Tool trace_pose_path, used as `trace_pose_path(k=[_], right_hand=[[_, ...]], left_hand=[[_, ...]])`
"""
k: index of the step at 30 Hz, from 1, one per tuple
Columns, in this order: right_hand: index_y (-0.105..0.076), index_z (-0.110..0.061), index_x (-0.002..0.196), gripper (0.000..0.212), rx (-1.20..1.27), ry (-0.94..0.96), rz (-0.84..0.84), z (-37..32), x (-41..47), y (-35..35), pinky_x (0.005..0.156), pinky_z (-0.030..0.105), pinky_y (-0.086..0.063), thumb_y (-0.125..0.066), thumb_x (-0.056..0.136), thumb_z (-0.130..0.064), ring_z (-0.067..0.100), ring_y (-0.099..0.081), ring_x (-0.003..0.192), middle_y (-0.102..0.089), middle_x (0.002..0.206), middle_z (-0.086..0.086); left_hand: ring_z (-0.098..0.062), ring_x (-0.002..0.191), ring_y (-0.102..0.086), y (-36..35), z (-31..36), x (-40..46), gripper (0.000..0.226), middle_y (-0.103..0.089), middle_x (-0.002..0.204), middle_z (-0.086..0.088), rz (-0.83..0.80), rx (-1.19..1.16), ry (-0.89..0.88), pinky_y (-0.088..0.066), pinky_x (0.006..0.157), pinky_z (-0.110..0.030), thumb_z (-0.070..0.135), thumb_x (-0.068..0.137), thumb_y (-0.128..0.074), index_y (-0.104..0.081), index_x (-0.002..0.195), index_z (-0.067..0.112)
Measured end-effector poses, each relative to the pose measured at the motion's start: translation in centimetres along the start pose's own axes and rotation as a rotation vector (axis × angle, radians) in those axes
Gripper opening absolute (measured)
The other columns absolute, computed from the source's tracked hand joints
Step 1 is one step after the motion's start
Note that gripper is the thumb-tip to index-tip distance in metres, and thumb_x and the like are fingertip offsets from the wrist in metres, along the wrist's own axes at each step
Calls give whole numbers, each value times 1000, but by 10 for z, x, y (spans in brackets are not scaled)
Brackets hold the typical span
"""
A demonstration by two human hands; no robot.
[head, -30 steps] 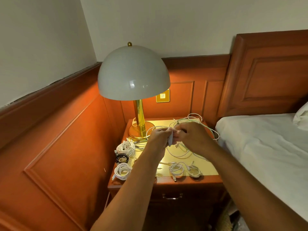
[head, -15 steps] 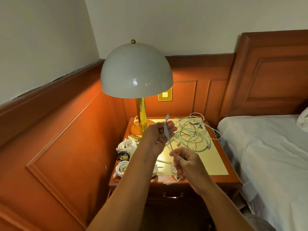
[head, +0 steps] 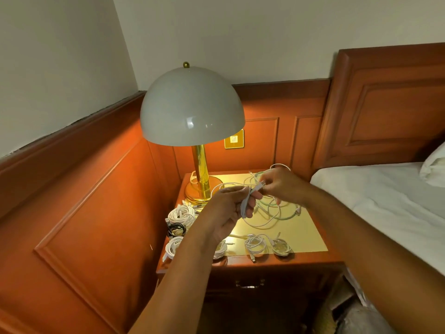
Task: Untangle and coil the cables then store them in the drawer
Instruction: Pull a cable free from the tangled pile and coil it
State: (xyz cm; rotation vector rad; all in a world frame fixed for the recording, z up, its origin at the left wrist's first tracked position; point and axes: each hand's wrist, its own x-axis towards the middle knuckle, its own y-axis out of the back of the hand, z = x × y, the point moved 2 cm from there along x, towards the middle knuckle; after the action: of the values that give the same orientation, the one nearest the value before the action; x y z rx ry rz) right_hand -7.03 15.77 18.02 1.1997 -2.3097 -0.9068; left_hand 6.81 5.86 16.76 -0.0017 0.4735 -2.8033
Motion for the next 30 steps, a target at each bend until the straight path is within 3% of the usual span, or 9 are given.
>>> trace_pose_path(k=[4, 7, 9, 12, 14, 18, 22, 25, 30], right_hand=[[-69, -11, 84, 8, -192, 56, -6, -43, 7, 23, 58, 21, -39, -71, 87, -18, 8, -52, 68, -60, 75, -4], [-70, -8, 96, 14, -332, 120, 89, -66, -6, 18, 61, 11, -39, -57, 94, -11, 4, -53, 74, -62, 84, -5], [-62, -8, 107, 18, -361, 117, 188, -67, -19, 3, 71, 25, -46, -48, 97, -7, 17, -57, 83, -60, 91, 2], [-51, -10, 106, 9, -308, 81, 328, -55, -41, -34, 74, 38, -51, -50, 98, -14, 22, -59, 81, -56, 86, 2], [-52, -10, 105, 8, -209, 89, 475, -43, -51, -57, 70, 35, -53, -52, 98, -16, 17, -60, 80, -59, 89, 1], [-56, -11, 102, 8, -30, 95, 697, -20, -51, -88, 62, 24, -49, -53, 98, -17, 13, -61, 79, -64, 91, 3], [-60, -14, 110, 14, 16, 128, 719, -12, -49, -104, 69, 0, -39, -59, 96, -14, 3, -56, 90, -67, 104, 2], [-61, -14, 110, 19, 62, 122, 727, -9, -51, -108, 74, 0, -39, -66, 92, -12, 3, -59, 94, -69, 106, 1], [-63, -12, 101, 13, 123, 38, 751, -2, -48, -109, 68, 8, -47, -69, 89, -12, 12, -67, 86, -71, 94, 1]], left_hand=[[-14, 56, -54, -7, -4, 3, 29, -60, 69, -7, 27, 236, -43, -45, 56, -22, 10, 101, -45, -67, 87, -2], [-15, 57, -57, -6, -8, 9, 29, -63, 67, -5, 125, 259, -49, -47, 61, -25, 11, 102, -45, -67, 87, -1], [-16, 60, -60, -3, -11, 12, 29, -66, 67, -3, 196, 185, -62, -48, 65, -29, 11, 101, -47, -68, 84, 2], [-16, 71, -60, 0, -20, 16, 23, -67, 72, -3, 257, -26, -48, -45, 68, -27, 9, 98, -51, -69, 85, 4], [-15, 73, -60, -3, -27, 15, 22, -65, 76, -5, 268, -159, -26, -43, 69, -24, 4, 98, -50, -69, 86, 4], [-8, 59, -64, -11, -36, 9, 26, -64, 68, -4, 319, -373, 19, -48, 57, -17, 0, 97, -47, -65, 81, 4], [-14, 66, -68, -11, -40, 5, 22, -67, 76, -9, 345, -452, 73, -54, 62, -21, 6, 99, -47, -68, 94, 2], [-18, 74, -67, -8, -44, 5, 21, -67, 81, -11, 375, -477, 90, -53, 73, -25, 7, 98, -48, -68, 98, -1], [-17, 60, -59, -11, -52, 6, 27, -58, 65, -9, 382, -333, 96, -50, 60, -24, -2, 93, -40, -61, 77, 1]])
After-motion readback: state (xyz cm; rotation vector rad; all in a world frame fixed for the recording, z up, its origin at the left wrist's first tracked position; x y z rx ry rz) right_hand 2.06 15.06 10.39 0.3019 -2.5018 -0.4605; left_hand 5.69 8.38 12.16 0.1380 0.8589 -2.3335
